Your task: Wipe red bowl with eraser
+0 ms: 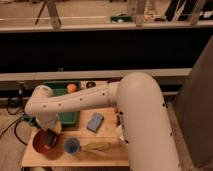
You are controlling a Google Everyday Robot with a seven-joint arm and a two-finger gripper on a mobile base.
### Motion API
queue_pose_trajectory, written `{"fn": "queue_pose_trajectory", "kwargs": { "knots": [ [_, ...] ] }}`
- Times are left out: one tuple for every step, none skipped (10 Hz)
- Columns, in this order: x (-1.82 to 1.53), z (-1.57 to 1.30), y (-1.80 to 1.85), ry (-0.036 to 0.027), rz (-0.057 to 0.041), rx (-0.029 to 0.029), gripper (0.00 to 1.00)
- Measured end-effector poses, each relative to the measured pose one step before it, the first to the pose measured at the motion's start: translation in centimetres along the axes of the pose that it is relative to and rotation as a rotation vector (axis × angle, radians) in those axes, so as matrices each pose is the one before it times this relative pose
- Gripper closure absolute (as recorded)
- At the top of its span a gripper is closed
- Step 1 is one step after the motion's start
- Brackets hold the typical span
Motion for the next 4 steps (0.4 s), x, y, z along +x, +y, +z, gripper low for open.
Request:
{"fn": "queue_pose_trajectory", "kwargs": {
  "knots": [
    [0.029, 0.163, -0.950, 0.00466, -0.01910, 0.00628, 1.00],
    [-0.086, 0.062, -0.675, 0.00092, -0.01520, 0.00629, 1.00],
    [-0.427, 0.083, -0.944, -0.00236, -0.02382, 0.01096, 1.00],
    [-0.343, -0.021, -0.430, -0.00241, -0.01255, 0.00683, 1.00]
  ]
}}
